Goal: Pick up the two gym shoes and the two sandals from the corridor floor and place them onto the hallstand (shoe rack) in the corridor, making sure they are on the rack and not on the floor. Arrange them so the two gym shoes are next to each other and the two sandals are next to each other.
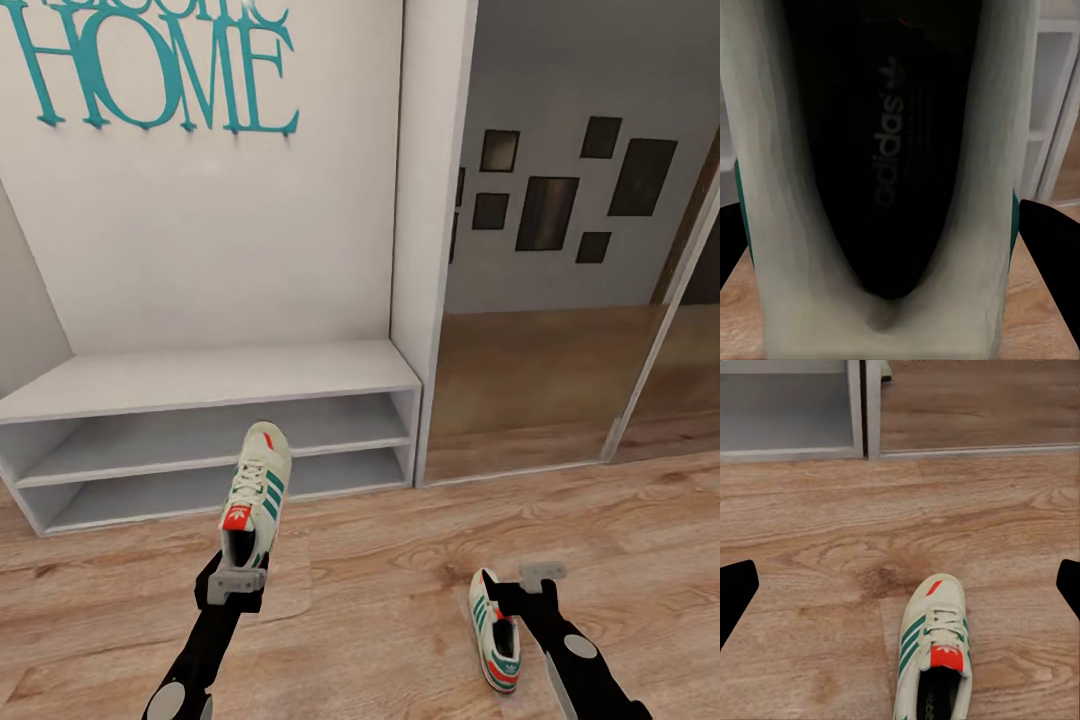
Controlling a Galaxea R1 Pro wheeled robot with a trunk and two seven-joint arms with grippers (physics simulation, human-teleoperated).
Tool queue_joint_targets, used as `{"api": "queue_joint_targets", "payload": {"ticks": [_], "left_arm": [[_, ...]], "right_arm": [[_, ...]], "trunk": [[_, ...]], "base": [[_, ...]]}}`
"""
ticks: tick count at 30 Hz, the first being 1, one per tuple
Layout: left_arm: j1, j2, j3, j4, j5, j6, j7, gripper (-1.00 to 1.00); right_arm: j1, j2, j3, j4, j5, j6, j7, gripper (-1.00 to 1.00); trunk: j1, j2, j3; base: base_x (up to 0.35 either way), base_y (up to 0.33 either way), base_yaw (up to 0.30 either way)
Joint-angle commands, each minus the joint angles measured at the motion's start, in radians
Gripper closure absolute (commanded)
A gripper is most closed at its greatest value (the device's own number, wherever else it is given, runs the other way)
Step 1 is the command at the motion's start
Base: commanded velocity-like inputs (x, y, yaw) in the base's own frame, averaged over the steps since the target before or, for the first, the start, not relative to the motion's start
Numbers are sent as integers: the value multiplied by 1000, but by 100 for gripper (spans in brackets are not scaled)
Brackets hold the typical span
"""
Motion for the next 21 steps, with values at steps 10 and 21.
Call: {"api": "queue_joint_targets", "payload": {"ticks": [10,21], "left_arm": [[0,-3,5,-67,5,7,-7,100],[23,-3,-39,-266,35,73,-8,100]], "right_arm": [[-1,1,-8,-1,10,-1,6,-100],[-1,1,-10,-23,10,1,5,-100]], "trunk": [[0,0,-6],[0,0,-12]], "base": [[36,0,0],[1,0,0]]}}
